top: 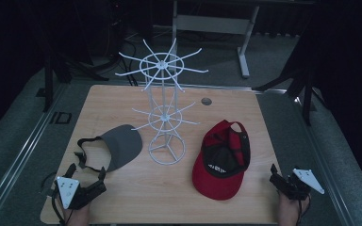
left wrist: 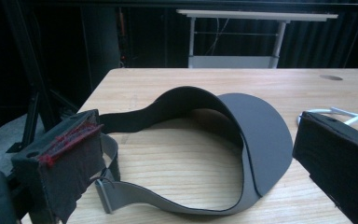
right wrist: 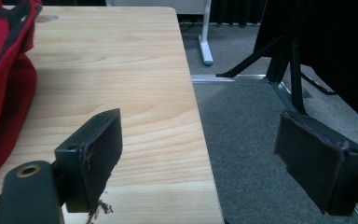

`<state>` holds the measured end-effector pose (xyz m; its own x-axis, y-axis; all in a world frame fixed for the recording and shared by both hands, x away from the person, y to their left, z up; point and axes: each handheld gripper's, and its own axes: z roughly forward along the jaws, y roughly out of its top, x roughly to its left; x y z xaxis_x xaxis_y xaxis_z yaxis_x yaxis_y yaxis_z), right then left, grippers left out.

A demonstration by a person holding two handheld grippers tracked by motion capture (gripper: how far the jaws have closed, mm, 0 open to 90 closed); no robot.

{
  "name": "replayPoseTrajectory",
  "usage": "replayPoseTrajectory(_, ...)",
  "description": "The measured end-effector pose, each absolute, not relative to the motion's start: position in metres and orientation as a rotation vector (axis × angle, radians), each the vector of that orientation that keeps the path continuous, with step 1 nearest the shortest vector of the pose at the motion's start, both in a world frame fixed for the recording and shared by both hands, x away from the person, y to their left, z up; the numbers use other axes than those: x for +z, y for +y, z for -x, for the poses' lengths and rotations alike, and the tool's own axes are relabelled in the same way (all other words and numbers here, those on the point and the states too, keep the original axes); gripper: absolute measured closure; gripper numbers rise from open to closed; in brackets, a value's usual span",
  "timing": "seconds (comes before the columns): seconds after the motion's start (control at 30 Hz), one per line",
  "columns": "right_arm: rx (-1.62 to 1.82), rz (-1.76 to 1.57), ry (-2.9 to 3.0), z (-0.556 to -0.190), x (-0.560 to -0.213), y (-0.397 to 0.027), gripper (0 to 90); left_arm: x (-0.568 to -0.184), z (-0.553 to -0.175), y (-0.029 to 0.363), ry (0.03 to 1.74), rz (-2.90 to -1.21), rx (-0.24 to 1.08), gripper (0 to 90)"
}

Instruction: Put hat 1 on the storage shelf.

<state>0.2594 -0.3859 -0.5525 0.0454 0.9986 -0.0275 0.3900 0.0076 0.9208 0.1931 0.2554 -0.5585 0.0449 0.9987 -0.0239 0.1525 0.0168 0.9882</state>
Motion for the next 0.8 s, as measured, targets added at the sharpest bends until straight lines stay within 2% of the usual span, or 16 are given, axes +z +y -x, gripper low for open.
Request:
replayPoseTrajectory(0.17,0.957,-1.523,1.465,-0.26,-0.552,-0.387,14.8,-0.558,-0.192,0.258,1.306,-1.275,1.058,2.5)
replayPoseTrajectory(0.53,0.978,-1.532,1.512,-0.262,-0.552,-0.388,14.7,-0.557,-0.192,0.25,1.281,-1.287,1.023,2.5)
replayPoseTrajectory(0.63,1.008,-1.548,1.527,-0.263,-0.546,-0.389,14.7,-0.556,-0.192,0.248,1.274,-1.274,1.026,2.5)
replayPoseTrajectory(0.8,1.054,-1.516,1.562,-0.265,-0.522,-0.382,14.7,-0.556,-0.193,0.244,1.263,-1.3,0.926,2.5)
